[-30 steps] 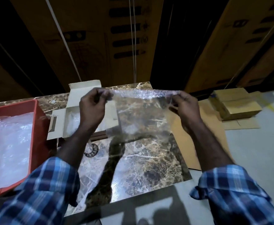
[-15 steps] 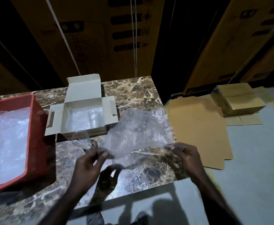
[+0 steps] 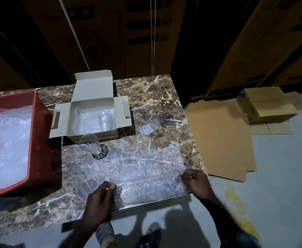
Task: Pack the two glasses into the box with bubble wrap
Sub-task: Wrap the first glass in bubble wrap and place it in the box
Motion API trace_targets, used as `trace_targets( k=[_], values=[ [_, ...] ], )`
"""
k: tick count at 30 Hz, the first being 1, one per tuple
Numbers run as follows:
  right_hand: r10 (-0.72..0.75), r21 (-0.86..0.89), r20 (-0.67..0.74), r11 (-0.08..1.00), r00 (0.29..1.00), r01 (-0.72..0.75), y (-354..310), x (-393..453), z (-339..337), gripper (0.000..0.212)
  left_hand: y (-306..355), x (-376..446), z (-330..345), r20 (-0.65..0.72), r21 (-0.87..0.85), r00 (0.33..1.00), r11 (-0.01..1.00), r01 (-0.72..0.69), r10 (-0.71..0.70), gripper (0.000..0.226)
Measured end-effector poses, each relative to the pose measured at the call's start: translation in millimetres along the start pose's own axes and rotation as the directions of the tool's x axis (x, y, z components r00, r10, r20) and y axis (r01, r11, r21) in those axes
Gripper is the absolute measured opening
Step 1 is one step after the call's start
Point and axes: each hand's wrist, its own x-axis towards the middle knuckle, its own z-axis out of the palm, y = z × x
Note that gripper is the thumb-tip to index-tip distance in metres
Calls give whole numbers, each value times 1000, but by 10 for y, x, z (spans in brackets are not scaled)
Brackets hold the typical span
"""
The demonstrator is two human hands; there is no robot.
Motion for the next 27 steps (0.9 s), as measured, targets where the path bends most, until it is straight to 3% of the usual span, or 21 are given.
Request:
trace_targets(
  k=[4, 9, 13, 16, 21, 27],
  values=[
    [-47, -72, -53, 996, 997, 43, -152, 94, 77, 32, 104, 226, 100, -49, -28, 996, 997, 67, -68, 27],
    [-19, -55, -89, 998, 996, 14, -305, 313, 122, 19, 184, 556, 171, -134, -1, 988, 997, 81, -81, 24],
    [-98, -232, -82, 970, 992, 77, -453, 469, 145, 29, 75, 756, 204, -100, 44, 985, 988, 149, -144, 30],
    [-88, -285, -46, 956, 995, 72, -489, 548, 222, 18, 41, 804, 221, -94, 100, 985, 983, 156, -147, 24],
    [-41, -379, -81, 925, 996, 7, -435, 616, 316, 26, 38, 806, 261, -139, 178, 985, 976, 129, -105, 16],
    [-113, -460, -99, 886, 989, 55, -384, 581, 333, 29, 41, 839, 282, -152, 245, 983, 959, 142, -107, 22]
  ],
)
